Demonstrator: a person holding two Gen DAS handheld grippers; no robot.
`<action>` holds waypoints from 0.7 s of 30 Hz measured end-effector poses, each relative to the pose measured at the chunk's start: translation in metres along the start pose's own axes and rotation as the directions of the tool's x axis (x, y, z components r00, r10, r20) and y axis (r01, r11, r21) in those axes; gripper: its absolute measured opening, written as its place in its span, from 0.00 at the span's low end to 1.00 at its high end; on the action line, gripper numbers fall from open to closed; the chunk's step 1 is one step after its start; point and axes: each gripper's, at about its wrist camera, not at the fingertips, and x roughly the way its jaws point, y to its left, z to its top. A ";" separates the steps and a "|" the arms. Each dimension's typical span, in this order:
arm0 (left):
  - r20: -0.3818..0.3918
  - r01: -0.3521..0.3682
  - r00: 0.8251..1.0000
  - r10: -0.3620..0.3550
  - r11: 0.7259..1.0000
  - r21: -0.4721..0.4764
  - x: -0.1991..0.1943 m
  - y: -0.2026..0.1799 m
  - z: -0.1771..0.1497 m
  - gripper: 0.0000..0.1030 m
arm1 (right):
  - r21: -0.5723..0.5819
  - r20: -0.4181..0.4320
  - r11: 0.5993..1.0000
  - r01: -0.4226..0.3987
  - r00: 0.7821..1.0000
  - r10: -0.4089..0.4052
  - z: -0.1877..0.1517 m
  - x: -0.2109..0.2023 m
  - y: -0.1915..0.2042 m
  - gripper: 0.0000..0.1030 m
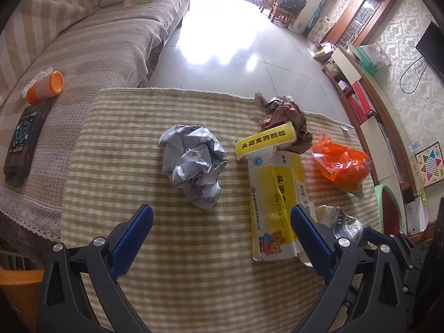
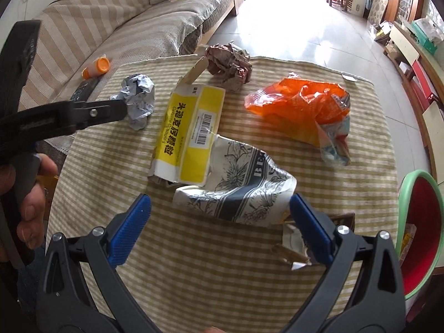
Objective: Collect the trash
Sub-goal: 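Grasp the crumpled grey paper with the left tool while the right tool grasps the white printed wrapper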
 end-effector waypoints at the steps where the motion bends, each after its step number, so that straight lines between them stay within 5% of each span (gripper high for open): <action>1: -0.001 0.002 1.000 -0.002 1.000 -0.002 0.004 0.000 0.002 0.92 | -0.002 0.004 1.000 0.002 1.000 -0.002 0.000 0.000 -0.001 0.95; 19: -0.017 -0.052 0.999 0.051 0.998 -0.025 0.054 0.008 0.023 0.92 | -0.001 -0.001 1.000 0.023 1.000 -0.023 0.001 0.022 -0.009 0.95; 21: -0.007 -0.046 0.999 0.046 0.999 -0.026 0.054 0.007 0.024 0.89 | 0.007 0.004 1.000 0.011 1.000 -0.011 0.001 0.021 -0.010 0.89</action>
